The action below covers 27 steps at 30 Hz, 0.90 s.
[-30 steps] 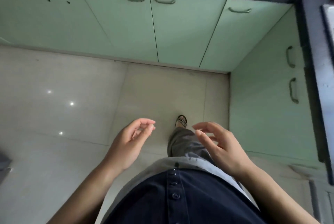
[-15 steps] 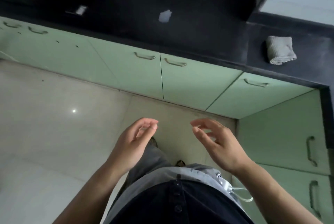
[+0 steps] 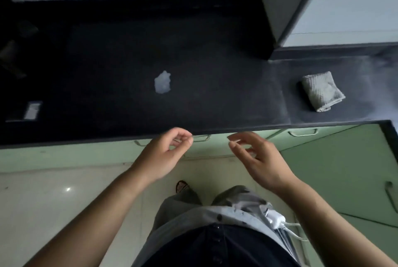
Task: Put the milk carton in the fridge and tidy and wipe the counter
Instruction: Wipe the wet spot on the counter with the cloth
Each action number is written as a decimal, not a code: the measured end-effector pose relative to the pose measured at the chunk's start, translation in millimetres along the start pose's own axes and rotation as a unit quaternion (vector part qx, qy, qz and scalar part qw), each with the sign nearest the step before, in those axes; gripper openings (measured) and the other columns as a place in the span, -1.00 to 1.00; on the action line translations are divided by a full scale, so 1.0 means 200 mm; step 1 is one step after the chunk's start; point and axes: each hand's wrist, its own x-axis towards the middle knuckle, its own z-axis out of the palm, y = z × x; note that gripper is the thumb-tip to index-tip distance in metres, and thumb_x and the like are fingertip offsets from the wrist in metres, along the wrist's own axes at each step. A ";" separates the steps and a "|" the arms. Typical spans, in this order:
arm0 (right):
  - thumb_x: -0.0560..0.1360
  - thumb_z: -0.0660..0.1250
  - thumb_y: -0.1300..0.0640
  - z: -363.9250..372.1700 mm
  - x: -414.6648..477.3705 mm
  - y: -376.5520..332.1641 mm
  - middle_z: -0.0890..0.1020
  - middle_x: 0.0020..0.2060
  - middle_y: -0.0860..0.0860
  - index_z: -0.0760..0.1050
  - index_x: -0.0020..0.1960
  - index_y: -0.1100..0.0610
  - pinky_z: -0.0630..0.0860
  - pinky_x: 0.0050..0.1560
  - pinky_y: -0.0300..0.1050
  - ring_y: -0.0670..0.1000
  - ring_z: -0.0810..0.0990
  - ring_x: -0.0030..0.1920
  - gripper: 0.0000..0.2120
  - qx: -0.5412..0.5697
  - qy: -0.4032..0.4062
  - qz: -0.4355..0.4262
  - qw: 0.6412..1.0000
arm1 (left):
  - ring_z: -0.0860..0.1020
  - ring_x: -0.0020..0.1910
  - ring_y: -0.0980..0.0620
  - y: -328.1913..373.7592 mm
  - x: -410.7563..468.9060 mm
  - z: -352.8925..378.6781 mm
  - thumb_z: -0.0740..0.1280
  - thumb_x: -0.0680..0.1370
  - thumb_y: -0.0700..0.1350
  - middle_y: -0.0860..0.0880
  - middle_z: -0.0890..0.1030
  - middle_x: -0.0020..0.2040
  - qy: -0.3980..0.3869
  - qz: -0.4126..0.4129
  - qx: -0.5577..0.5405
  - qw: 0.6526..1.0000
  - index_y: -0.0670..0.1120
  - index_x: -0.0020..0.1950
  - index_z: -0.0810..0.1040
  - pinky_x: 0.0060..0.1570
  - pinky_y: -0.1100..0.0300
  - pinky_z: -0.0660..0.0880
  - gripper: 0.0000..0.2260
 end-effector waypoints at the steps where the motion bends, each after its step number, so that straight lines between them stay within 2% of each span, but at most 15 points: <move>1: 0.39 0.12 -0.31 -0.02 0.04 0.01 0.58 0.02 -0.16 0.53 0.09 -0.04 0.54 0.00 -0.16 -0.19 0.54 0.03 -0.53 -0.003 0.016 0.007 1.000 | 0.51 0.02 0.26 0.02 0.10 -0.02 0.25 0.54 0.08 0.17 0.57 0.01 -0.012 0.006 0.018 1.000 0.08 0.09 0.53 0.02 0.34 0.43 -0.81; 3: 0.40 0.14 -0.29 -0.10 0.10 0.05 0.57 0.01 -0.15 0.52 0.11 -0.02 0.51 -0.02 -0.23 -0.17 0.55 0.01 -0.53 -0.021 0.041 0.021 0.999 | 0.53 0.05 0.21 0.07 0.27 -0.01 0.26 0.49 0.13 0.15 0.58 0.01 -0.026 0.029 0.051 0.998 0.07 0.10 0.53 0.06 0.26 0.45 -0.75; 6: 0.46 0.21 -0.20 -0.27 0.20 0.13 0.55 0.00 -0.13 0.50 0.16 0.03 0.40 -0.08 -0.36 -0.16 0.53 -0.03 -0.59 -0.069 0.071 0.040 0.994 | 0.51 0.10 0.15 0.16 0.50 0.07 0.29 0.51 0.04 0.12 0.56 0.10 -0.046 0.071 0.090 0.992 0.05 0.18 0.50 0.11 0.21 0.42 -0.74; 10: 0.49 0.24 -0.13 -0.52 0.35 0.28 0.52 -0.01 -0.11 0.50 0.16 0.05 0.36 -0.03 -0.26 -0.10 0.50 -0.01 -0.65 -0.099 0.100 0.067 0.988 | 0.45 0.22 0.07 0.25 0.77 0.27 0.26 0.53 0.07 0.07 0.46 0.29 -0.068 0.121 0.189 0.972 0.01 0.32 0.41 0.10 0.20 0.40 -0.62; 13: 0.50 0.25 -0.10 -0.69 0.46 0.39 0.54 0.04 -0.04 0.49 0.17 0.07 0.34 0.00 -0.24 -0.03 0.51 0.06 -0.66 -0.124 0.104 0.069 0.984 | 0.35 0.35 0.00 0.30 0.93 0.40 0.17 0.47 0.18 0.00 0.40 0.38 -0.068 0.132 0.256 0.955 -0.04 0.35 0.38 0.28 0.13 0.34 -0.49; 18: 0.50 0.27 -0.06 -0.91 0.67 0.61 0.52 0.20 0.06 0.47 0.22 0.10 0.34 0.12 -0.12 0.12 0.47 0.21 -0.64 -0.175 0.129 0.116 0.969 | 0.20 0.45 -0.02 0.36 1.14 0.60 0.23 0.52 0.11 -0.02 0.27 0.47 -0.021 0.131 0.324 0.937 -0.01 0.42 0.30 0.35 0.06 0.24 -0.51; 23: 0.50 0.22 -0.11 -1.01 0.80 0.84 0.30 0.39 0.05 0.35 0.32 0.03 0.25 0.31 0.14 0.14 0.22 0.39 -0.56 -0.261 0.144 0.152 0.942 | 0.14 0.49 -0.07 0.35 1.22 0.73 0.22 0.52 0.12 -0.05 0.15 0.53 0.006 0.081 0.359 0.930 0.02 0.47 0.22 0.37 -0.15 0.21 -0.46; 25: 0.50 0.19 -0.12 -1.00 0.81 0.93 0.17 0.45 0.04 0.26 0.39 0.00 0.17 0.35 0.17 0.13 0.11 0.44 -0.51 -0.283 0.125 0.166 0.936 | 0.12 0.50 -0.09 0.32 1.20 0.77 0.13 0.51 0.16 -0.05 0.11 0.54 0.009 0.064 0.375 0.925 0.03 0.48 0.19 0.39 -0.18 0.15 -0.45; 27: 0.50 0.18 -0.11 -0.96 0.80 1.00 0.08 0.49 0.03 0.17 0.44 -0.03 0.15 0.36 0.18 0.14 0.08 0.45 -0.46 -0.268 0.117 0.175 0.940 | 0.09 0.51 -0.08 0.30 1.18 0.79 -0.01 0.48 0.20 -0.04 0.08 0.55 0.013 0.054 0.381 0.923 0.05 0.49 0.16 0.39 -0.19 0.11 -0.41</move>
